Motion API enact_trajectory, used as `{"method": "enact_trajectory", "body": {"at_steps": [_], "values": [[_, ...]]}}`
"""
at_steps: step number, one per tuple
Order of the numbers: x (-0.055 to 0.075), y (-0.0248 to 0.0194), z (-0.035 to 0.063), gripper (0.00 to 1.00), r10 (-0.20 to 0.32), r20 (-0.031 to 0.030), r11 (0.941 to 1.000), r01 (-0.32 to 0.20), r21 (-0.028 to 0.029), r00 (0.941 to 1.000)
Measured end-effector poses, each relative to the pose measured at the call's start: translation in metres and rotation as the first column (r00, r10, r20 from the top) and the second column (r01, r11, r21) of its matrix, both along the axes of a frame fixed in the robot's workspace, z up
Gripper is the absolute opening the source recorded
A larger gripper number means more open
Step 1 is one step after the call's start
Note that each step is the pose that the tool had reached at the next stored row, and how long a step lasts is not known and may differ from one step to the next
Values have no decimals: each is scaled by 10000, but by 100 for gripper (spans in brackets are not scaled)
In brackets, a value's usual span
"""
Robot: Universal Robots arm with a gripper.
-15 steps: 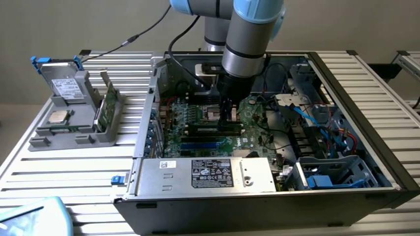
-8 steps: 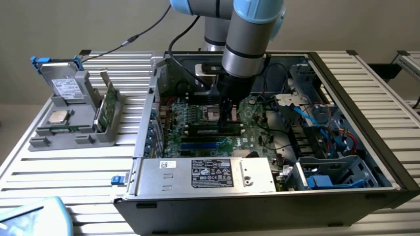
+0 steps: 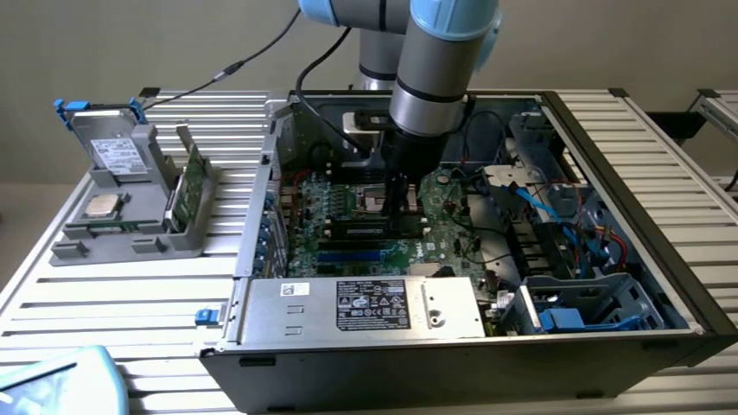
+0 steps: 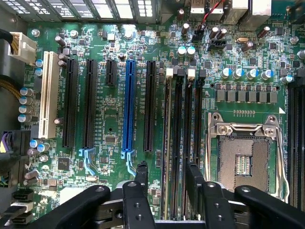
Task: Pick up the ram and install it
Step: 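Insert the ram into the slot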
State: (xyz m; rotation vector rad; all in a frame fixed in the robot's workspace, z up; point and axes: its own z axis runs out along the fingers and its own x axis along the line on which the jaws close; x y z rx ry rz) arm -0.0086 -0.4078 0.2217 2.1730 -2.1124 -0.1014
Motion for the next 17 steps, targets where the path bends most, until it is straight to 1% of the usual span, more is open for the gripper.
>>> {"method": "enact_trajectory", "body": {"at_steps": [7,8,10,13,14,15,16,17], "values": [[-92,2,122,46,1,0,10000,-1,2,10000],[-110,2,135,46,1,0,10000,-1,13,10000],[-144,2,151,46,1,1,10000,-1,36,10000],[-175,3,155,46,1,3,10000,-1,46,10000],[-176,2,155,44,1,2,10000,-2,45,10000],[-176,2,156,37,3,2,10000,-3,43,10000],[-177,2,156,37,3,2,10000,-3,42,10000],[-177,2,156,31,2,1,10000,-2,42,10000]]}}
